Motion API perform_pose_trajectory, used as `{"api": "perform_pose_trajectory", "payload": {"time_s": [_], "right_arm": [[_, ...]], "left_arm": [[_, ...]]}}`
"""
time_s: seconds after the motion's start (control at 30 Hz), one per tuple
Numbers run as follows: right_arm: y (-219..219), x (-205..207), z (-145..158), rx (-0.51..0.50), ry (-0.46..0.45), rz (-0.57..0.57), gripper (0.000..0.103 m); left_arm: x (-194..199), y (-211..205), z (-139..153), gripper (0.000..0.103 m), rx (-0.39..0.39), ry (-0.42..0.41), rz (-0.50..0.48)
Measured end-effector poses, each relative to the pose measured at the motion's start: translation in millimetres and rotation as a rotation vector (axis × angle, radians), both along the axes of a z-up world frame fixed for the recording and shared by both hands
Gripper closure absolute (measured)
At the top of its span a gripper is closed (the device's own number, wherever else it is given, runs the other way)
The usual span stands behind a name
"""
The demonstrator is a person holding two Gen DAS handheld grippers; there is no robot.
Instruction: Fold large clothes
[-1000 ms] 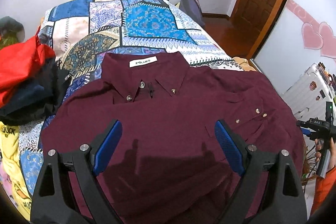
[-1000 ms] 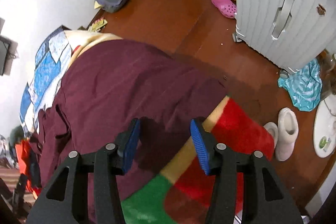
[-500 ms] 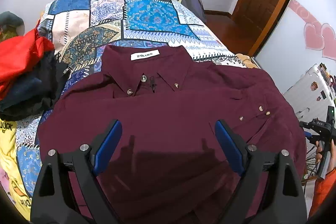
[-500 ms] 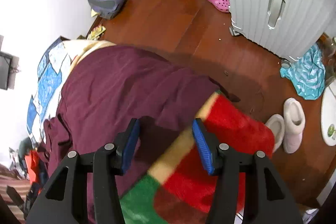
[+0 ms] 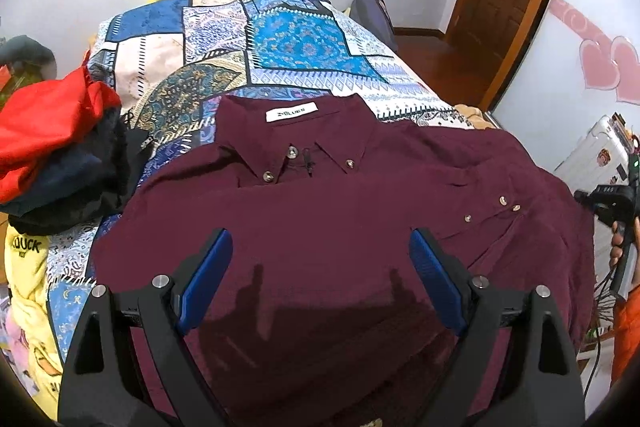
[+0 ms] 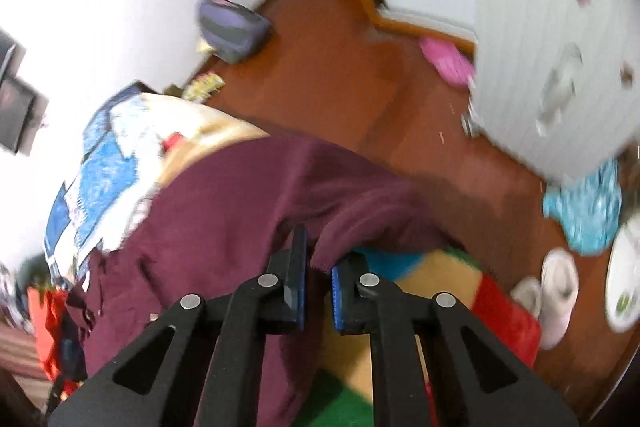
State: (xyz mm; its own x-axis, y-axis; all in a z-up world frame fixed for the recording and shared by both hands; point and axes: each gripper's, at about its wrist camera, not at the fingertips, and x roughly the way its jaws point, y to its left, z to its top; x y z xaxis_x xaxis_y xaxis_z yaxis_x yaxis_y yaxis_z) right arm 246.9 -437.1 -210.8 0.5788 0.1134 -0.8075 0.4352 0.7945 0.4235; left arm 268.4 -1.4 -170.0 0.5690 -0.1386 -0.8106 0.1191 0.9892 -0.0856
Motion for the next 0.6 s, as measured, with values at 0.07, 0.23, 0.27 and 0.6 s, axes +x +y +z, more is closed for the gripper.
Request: {"api": "perform_pose_trajectory", "payload": {"time_s": [0.07, 0.23, 0.27, 0.6], "right_arm": [[16.7, 2.8, 27.4, -0.058, -0.063, 0.05, 0.095], [69.1, 4.1, 82.1, -0.144, -0.209, 0.209, 0.095], [81.2, 2.7, 91.0, -0.145, -0.238, 0.249, 0.095], [185.9, -0.9, 69.6, -0.145, -0.197, 0.582, 0.095]], "left_arm": [[-1.8, 4.3, 2.8, 0.013, -0.009, -0.008, 0.007], [-8.1, 10.0, 8.8, 0.013, -0.016, -0.03, 0.013], [-9.6, 11.1, 9.6, 0.013, -0.017, -0.034, 0.011], [-25.9, 17.3, 15.4, 0.013, 0.008, -0.071, -0.01]]}}
